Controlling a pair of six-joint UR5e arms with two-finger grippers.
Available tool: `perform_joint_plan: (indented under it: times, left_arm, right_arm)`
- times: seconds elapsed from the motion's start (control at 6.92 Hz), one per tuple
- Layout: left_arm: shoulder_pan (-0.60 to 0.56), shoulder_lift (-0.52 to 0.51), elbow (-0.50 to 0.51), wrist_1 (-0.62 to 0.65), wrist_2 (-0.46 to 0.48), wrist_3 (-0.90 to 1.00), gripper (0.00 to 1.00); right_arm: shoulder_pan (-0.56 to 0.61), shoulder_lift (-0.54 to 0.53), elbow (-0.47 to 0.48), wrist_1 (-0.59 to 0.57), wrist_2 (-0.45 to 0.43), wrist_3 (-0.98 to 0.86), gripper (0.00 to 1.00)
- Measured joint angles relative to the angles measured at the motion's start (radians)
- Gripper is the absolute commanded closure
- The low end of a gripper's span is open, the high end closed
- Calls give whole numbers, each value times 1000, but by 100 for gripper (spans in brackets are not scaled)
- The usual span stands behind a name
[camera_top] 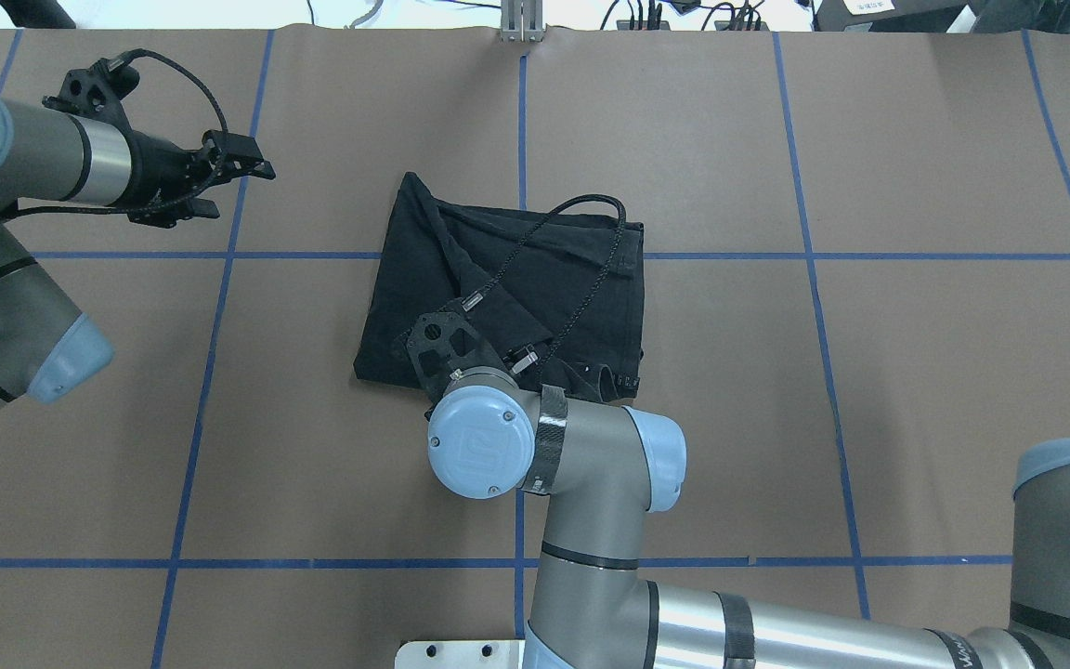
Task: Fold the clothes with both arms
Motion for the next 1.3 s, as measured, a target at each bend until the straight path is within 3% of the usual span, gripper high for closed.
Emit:
perform_joint_plan:
  times: [0.72,1.01,1.16,1.3]
  left_arm:
    - [-1,4,2,-2,1,1,0]
    - [-1,4,2,-1,0,0,0]
    - [-1,4,1,-1,-1,0,0]
    - [-1,3,0,0,-1,0,0]
  right_arm:
    - [-5,28,-32,-2,-4,0,54]
    - [-7,30,-43,-1,-13,0,79]
    - [-7,30,-44,-1,-15,0,96]
    - [-8,30,-45,-1,-15,0,100]
